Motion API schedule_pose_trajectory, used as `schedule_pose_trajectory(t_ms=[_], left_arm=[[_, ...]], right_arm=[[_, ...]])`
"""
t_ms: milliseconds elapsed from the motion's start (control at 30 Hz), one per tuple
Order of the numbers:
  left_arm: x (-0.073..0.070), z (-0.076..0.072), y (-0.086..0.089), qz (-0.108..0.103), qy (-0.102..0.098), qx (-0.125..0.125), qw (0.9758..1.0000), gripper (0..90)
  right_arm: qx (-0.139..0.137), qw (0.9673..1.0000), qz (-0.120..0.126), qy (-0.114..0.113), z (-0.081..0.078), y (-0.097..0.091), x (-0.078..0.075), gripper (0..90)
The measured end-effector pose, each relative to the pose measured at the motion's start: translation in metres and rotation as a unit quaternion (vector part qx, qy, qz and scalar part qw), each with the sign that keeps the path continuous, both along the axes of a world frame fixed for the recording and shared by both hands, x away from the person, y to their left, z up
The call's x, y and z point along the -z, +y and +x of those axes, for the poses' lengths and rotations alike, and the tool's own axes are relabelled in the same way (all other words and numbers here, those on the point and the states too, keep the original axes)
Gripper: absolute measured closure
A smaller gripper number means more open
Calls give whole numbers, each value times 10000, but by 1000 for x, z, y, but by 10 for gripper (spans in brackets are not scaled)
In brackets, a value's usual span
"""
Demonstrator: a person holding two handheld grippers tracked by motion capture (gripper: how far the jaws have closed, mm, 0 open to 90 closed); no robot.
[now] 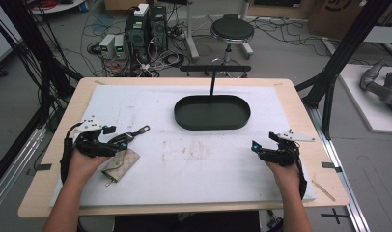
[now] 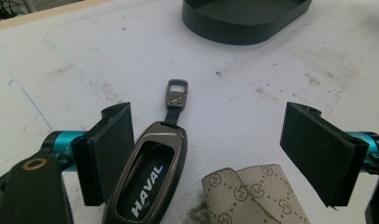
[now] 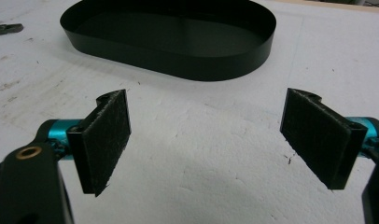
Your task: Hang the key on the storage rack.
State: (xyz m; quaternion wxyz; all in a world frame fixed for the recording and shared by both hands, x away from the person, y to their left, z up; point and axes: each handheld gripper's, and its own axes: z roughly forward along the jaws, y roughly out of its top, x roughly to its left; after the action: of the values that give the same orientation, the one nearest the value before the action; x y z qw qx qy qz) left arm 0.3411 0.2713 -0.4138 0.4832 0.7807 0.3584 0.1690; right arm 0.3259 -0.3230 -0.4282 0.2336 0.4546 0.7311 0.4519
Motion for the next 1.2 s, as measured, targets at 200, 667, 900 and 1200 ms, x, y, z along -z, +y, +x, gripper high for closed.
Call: schedule_pose_trajectory(t_ms=[200, 667, 900, 1200], left_arm=[[0, 2, 1, -56, -36, -76, 9999, 175], [-1, 7, -2, 29, -73, -36, 10000, 175], [-5, 14, -2, 195, -118, -7, 9997, 175], [-8, 38, -10, 494, 48, 82, 9987, 195]], right_arm=[[45, 10000, 32, 8, -3, -3, 1, 165], [50, 10000, -35, 0, -8, 0, 0, 166], [1, 10000, -12, -9, -8, 4, 0, 166], [1, 10000, -5, 39, -7, 3, 1, 166]])
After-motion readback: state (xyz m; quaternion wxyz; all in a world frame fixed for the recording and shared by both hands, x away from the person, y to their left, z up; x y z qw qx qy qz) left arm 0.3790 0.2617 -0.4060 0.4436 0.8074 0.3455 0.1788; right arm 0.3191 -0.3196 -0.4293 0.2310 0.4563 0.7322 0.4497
